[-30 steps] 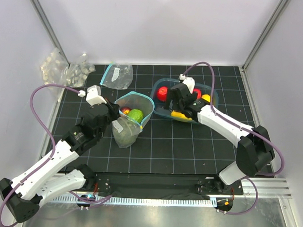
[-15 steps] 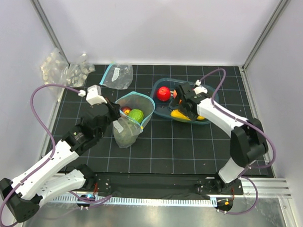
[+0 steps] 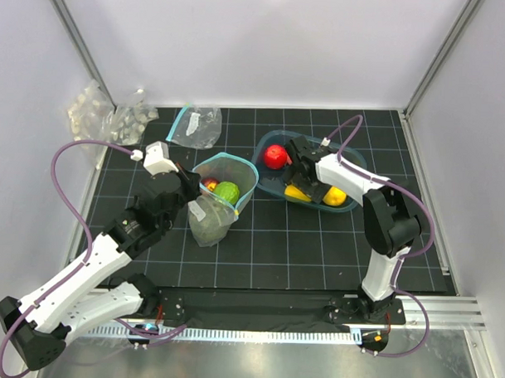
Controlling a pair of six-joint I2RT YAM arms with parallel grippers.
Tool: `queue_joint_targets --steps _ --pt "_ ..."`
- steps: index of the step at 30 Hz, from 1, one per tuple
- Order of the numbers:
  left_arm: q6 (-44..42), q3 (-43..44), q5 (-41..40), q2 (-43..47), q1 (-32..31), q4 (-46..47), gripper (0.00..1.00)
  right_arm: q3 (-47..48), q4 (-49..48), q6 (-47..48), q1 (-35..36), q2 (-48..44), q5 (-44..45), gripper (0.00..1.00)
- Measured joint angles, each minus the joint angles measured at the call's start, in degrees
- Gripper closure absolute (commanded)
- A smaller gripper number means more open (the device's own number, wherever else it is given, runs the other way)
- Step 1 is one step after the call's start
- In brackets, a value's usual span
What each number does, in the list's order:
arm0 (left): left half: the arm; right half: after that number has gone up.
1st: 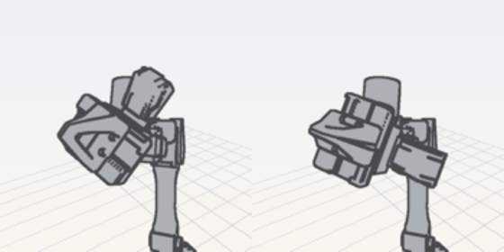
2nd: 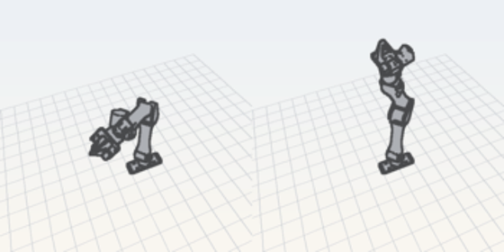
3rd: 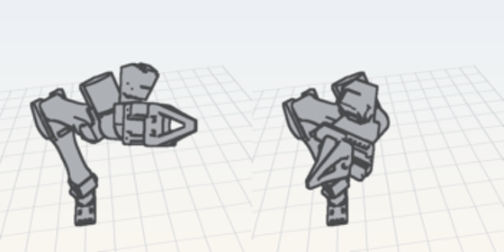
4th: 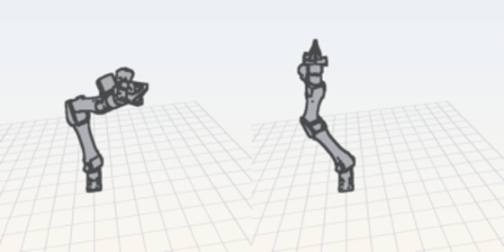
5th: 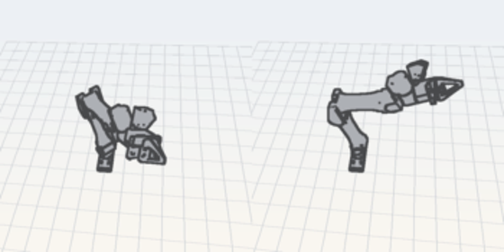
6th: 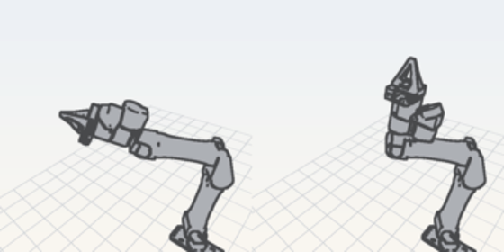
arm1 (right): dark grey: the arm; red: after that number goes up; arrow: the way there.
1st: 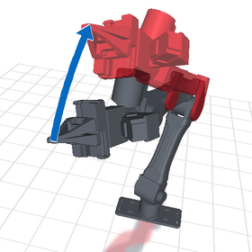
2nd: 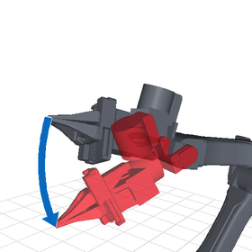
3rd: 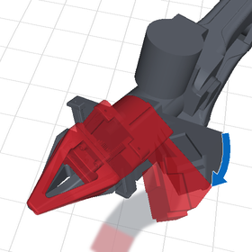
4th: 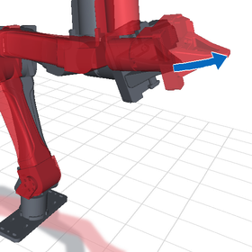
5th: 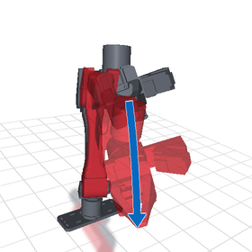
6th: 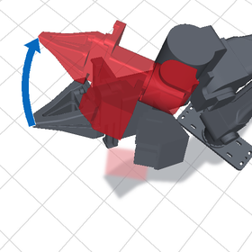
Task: Place the food in the zip-top bag and seal the zipper
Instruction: Pick up the fake fruit from the bin.
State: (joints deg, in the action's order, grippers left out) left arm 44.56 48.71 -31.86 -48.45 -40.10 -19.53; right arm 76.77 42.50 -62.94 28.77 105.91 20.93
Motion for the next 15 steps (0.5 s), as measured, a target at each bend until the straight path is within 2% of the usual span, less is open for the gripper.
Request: queue_joint_targets --steps 3,5,7,8,11,15 --pt "0.00 0.00 0.00 0.00 0.00 0.00 1.00 -0.09 -0.02 -0.35 -0.11 0.00 0.22 0.25" --pt "0.00 0.00 0.00 0.00 0.00 0.00 1.00 -0.07 -0.07 -0.63 -0.11 0.00 0.48 0.28" --pt "0.02 0.00 0.00 0.00 0.00 0.00 1.00 -0.04 -0.22 -0.66 -0.09 -0.07 0.94 0.25" --pt "0.02 0.00 0.02 0.00 0.00 0.00 1.00 -0.15 -0.42 -0.68 -0.09 -0.15 1.27 0.17" --pt "0.02 0.00 0.02 -0.02 0.00 0.02 1.00 -2.36 -2.69 -0.90 -0.13 -1.07 2.47 0.05" --pt "0.02 0.00 0.04 -0.02 0.00 0.02 1.00 -3.98 -2.73 -1.07 -0.42 -1.14 2.97 0.03"
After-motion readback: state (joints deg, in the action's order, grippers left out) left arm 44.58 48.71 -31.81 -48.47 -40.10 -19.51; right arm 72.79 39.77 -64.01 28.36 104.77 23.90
